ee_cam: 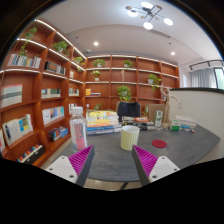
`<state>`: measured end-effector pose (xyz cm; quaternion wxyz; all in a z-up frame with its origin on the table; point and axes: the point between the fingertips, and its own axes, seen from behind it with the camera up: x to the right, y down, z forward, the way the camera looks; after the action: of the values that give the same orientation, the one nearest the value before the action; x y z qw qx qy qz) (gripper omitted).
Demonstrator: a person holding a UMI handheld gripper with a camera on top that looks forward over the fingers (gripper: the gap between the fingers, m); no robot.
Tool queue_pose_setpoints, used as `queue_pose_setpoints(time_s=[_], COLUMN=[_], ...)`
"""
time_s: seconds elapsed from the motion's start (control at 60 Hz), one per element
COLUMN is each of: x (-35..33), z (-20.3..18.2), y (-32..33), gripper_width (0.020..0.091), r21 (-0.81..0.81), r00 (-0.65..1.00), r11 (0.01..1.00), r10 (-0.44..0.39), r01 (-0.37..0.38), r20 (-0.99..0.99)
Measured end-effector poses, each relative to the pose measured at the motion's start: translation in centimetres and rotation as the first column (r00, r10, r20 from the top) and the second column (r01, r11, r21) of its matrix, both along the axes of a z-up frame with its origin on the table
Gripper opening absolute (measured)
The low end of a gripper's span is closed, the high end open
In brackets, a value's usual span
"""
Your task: Pour water
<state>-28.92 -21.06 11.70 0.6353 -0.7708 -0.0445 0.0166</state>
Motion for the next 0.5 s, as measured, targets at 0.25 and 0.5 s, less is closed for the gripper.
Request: queue_pose_setpoints(time_s=[0.25, 0.5], x=[-9.7, -13.3], z=[-2.7, -2.1], y=[3.9, 9.4], gripper_width=[0.0806, 0.0805], r21=[0.000, 0.044], r00=[0.988, 0.985], r11=[0.990, 0.989], r10=[0.142, 0.148], r01=[-0.142, -0.144], r20=[-0.061, -0.088])
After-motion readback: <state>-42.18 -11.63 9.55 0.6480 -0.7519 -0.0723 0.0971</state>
